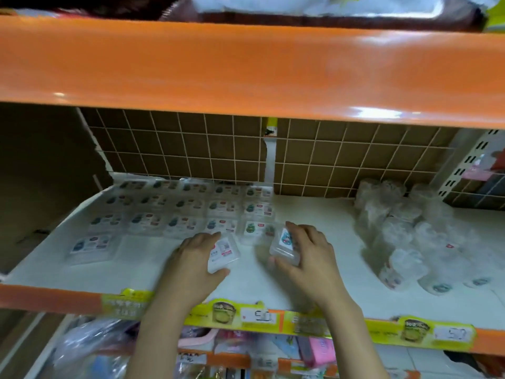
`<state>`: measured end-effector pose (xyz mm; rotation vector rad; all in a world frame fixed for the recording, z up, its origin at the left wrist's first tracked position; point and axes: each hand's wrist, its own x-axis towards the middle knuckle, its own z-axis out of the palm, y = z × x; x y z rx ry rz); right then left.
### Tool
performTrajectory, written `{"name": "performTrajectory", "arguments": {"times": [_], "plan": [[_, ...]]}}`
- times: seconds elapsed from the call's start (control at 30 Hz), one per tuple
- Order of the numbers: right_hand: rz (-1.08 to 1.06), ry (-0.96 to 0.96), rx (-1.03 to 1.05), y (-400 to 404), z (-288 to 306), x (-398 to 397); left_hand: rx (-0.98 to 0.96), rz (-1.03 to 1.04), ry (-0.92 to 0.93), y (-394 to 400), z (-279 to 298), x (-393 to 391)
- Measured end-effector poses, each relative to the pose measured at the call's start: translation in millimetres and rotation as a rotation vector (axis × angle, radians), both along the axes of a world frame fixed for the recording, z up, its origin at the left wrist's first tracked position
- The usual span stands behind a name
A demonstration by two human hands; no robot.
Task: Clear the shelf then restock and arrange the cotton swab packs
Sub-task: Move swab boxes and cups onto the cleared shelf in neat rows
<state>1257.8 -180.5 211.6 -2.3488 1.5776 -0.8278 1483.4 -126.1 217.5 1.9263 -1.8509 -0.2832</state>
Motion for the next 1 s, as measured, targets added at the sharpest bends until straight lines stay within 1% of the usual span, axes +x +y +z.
{"name": "performTrajectory", "arguments": {"times": [0.17,0.3,0.4,0.53,0.67,0.77,0.87,1.0], "plan": [[-0.054,-0.047,-0.006,12.4,-2.1,65.2,-0.01,-0.03,-0.048,0.2,9.6,66.3],[-0.037,-0.055,-0.032,20.2,-5.7,116.1,-0.006,-0.014,-0.021,2.6,11.8,125.0],[-0.017,-0.056,-0.033,24.5,-8.9,140.8,0.013,-0.02,-0.003,2.2,12.2,154.1],[-0.023,-0.045,-0.036,28.4,-10.5,156.3,0.027,-0.124,0.021,2.1,10.3,166.8],[-0.063,-0.02,-0.044,33.3,-11.0,158.8,0.123,-0.263,-0.072,-3.0,-2.4,165.5],[-0.086,0.003,-0.05,35.5,-11.1,155.5,0.17,-0.247,-0.09,-7.4,-11.6,167.4],[-0.101,-0.028,-0.055,37.3,-12.1,156.5,0.136,-0.177,-0.13,-8.9,-14.4,169.9],[-0.079,-0.035,-0.048,39.5,-16.3,171.2,0.161,-0.182,-0.137,-7.7,-18.9,170.6]]}}
